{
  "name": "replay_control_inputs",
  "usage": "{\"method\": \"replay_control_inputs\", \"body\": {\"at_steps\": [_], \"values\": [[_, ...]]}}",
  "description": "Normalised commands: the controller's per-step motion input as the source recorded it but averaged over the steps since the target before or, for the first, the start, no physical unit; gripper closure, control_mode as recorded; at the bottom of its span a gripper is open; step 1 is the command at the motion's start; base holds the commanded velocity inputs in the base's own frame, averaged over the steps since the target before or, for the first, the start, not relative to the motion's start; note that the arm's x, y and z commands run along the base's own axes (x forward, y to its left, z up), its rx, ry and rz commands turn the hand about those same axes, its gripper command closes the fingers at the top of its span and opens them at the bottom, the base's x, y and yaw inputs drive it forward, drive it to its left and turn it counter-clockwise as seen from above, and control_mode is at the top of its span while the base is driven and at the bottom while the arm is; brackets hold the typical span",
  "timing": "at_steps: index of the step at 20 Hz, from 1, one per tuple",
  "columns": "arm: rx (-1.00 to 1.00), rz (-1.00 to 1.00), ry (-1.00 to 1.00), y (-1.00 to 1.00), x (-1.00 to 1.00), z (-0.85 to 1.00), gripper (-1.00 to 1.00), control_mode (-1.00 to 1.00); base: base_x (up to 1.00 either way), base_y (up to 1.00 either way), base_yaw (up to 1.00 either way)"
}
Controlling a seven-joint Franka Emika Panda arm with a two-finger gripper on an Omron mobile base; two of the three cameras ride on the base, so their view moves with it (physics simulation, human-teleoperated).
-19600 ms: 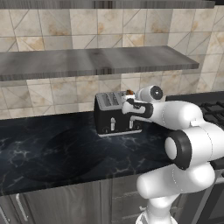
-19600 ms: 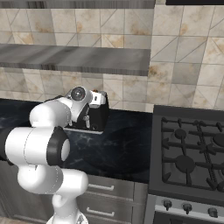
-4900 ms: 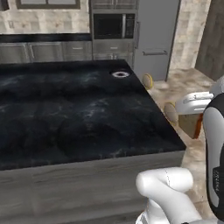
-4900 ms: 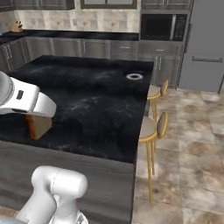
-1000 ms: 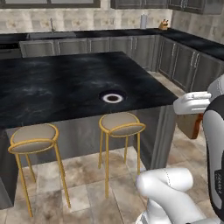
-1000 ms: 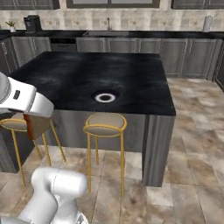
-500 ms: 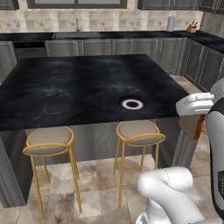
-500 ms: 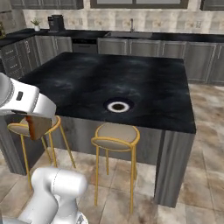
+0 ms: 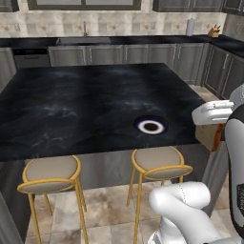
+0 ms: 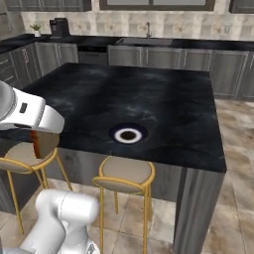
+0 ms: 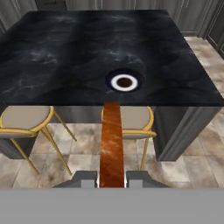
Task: Start the toaster. Once the lever pops up, take the bread to the plate on the dining counter.
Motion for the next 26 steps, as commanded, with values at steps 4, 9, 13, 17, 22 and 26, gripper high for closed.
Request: {"method": "replay_control_inputs", "body": {"at_steps": [4, 9, 13, 17, 22, 26], "values": [[0.0, 0.0, 0.0, 0.0, 0.0, 0.0, 1.0, 1.0, 0.63, -0.24, 0.0], [0.0, 0.0, 0.0, 0.0, 0.0, 0.0, 1.0, 1.0, 0.62, -0.22, 0.0], [0.0, 0.0, 0.0, 0.0, 0.0, 0.0, 1.0, 1.0, 0.37, -0.27, -0.01], [0.0, 0.0, 0.0, 0.0, 0.0, 0.0, 1.0, 1.0, 0.31, -0.3, -0.03], [0.02, 0.0, 0.0, -0.07, 0.13, 0.0, 1.0, -1.0, 0.37, -0.25, -0.01], [0.14, 0.01, 0.09, -0.47, 0.72, -0.01, 1.0, -1.0, 0.0, 0.0, 0.0]]}}
